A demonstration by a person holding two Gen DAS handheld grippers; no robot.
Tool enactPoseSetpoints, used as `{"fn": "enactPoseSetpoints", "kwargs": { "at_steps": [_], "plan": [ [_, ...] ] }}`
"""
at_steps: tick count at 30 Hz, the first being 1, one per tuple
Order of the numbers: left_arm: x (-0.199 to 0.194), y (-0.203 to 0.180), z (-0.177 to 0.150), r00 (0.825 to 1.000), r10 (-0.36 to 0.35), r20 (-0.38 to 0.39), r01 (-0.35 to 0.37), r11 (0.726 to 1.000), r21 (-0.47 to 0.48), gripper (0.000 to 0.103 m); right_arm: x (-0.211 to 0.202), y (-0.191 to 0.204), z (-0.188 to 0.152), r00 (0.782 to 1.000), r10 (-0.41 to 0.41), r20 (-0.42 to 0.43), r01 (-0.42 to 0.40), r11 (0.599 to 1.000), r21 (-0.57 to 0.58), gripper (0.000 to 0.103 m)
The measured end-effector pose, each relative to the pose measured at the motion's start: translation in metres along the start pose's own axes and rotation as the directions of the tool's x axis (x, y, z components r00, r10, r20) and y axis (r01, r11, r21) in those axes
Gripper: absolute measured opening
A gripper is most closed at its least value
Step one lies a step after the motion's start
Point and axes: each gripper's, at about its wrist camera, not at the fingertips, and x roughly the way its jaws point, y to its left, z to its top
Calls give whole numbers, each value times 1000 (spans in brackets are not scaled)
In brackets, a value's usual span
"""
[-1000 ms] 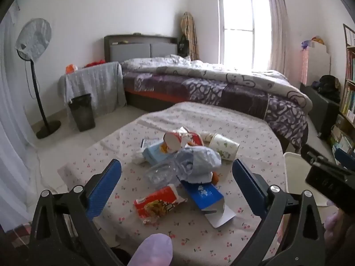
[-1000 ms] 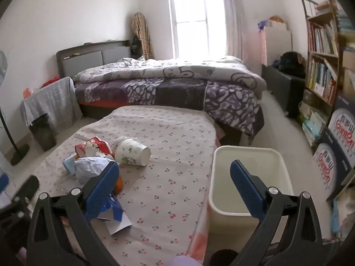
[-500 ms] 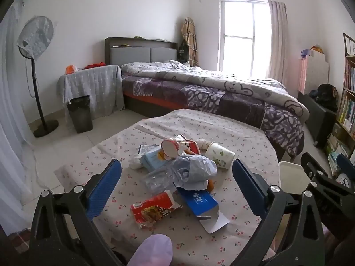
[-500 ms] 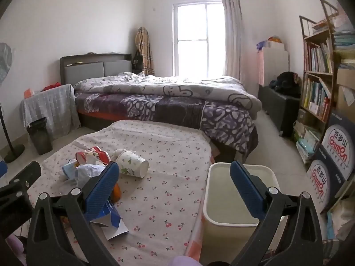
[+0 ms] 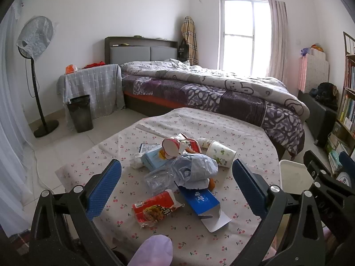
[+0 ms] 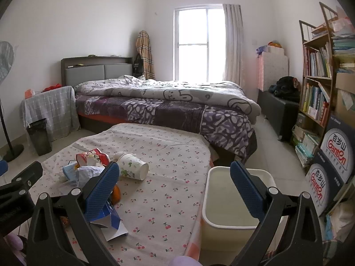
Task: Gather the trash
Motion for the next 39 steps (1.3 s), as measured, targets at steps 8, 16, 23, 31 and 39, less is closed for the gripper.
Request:
{"fn": "enactPoseSetpoints", "kwargs": {
  "at_steps": [8, 16, 23, 31, 39],
  "plan": [
    [-2, 3, -3, 1000, 3, -4, -3, 1000, -1, 96, 2, -3, 0, 1000, 0, -11, 0, 1000, 22, 97],
    [3, 2, -8, 1000, 2, -13, -2, 1000, 2, 96, 3, -4, -1, 1000, 2, -19, -1, 1000, 21, 97],
    [4, 2, -8, 1000, 3, -18, -3, 1000, 0, 96, 3, -4, -2, 1000, -3, -20, 3, 1000, 23, 97],
    [3, 2, -13, 1000, 2, -21, -2, 1000, 2, 96, 3, -4, -2, 1000, -2, -19, 3, 1000, 25, 97],
    [5, 3, -5, 1000, 2, -19, -2, 1000, 2, 96, 3, -4, -1, 1000, -2, -18, 3, 1000, 25, 97]
  ]
}}
